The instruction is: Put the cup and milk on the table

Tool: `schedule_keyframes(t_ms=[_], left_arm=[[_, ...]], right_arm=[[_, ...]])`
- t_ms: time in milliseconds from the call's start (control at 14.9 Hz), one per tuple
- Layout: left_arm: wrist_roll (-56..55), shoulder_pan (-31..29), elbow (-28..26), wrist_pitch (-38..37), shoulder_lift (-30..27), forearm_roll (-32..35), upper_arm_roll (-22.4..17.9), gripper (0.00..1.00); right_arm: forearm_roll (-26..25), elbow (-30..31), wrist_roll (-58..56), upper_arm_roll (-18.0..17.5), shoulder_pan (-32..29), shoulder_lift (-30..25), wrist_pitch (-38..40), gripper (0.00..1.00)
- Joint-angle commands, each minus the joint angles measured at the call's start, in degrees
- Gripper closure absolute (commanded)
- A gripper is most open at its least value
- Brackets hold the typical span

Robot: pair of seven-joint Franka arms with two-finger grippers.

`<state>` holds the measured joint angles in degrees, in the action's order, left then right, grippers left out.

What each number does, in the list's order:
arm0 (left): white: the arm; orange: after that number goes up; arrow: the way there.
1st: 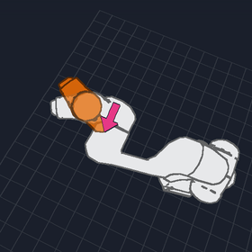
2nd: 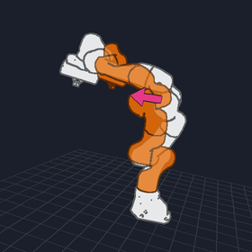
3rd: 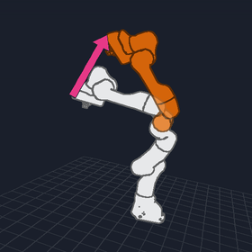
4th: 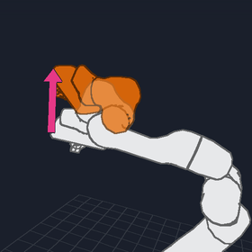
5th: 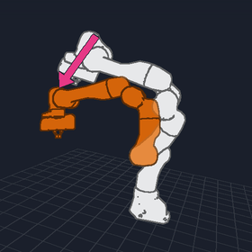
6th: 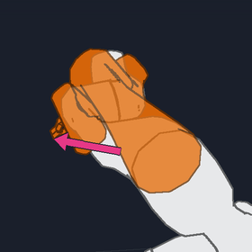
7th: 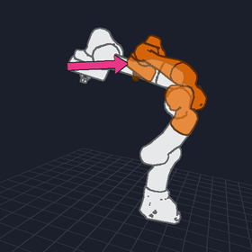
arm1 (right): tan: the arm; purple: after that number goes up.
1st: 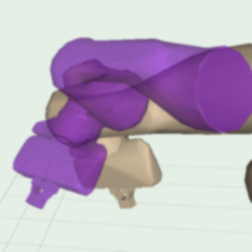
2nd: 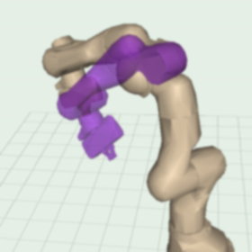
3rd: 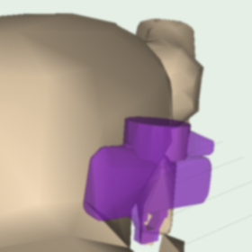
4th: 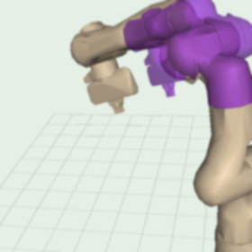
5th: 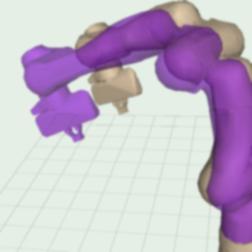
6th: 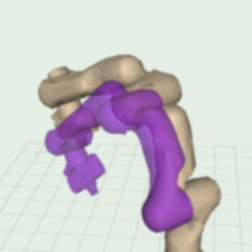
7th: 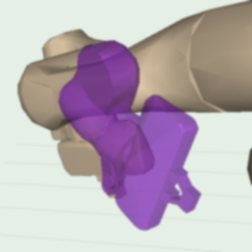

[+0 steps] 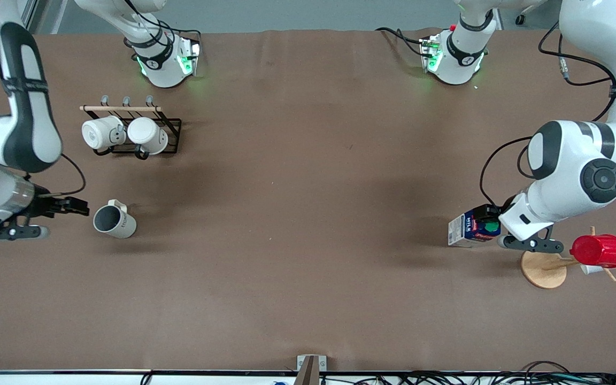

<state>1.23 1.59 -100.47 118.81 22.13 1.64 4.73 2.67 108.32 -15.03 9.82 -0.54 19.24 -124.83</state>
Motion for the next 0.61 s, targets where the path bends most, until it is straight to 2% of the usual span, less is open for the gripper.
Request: schedule_keyframes(t_ms=[0,134,269,403,471,538], left_arm=[[1.3,-0.2,-0.7,0.7,0.2,1.1,0.2,0.09],[1.3,-0.1,-0.6,0.6,0.2,1.1,0.2,0.27],[0.3,0.0,-0.6,0.5,0.2,1.0,0.2,0.43],[0.1,-0.1,-0.4,0.5,0.2,0.6,0.3,0.49],[0.1,-0.1,-0.2,0.5,0.2,0.6,0.2,0.50],[0.1,-0.1,0.1,0.5,0.2,0.6,0.2,0.51]], right_arm=[[-0.6,5.7,-2.0,-0.1,-0.6,0.5,-8.5,0.00],[-0.6,8.3,-1.9,-0.1,-0.4,1.9,-13.7,0.00],[-0.6,8.8,-1.9,-0.2,-0.2,3.3,-15.7,0.09],[-0.5,8.8,-1.9,-0.3,0.0,4.1,-16.1,0.33],[-0.5,8.8,-1.8,-0.3,0.1,4.1,-16.3,0.51],[-0.3,8.8,-1.7,-0.3,0.1,4.2,-16.2,0.74]])
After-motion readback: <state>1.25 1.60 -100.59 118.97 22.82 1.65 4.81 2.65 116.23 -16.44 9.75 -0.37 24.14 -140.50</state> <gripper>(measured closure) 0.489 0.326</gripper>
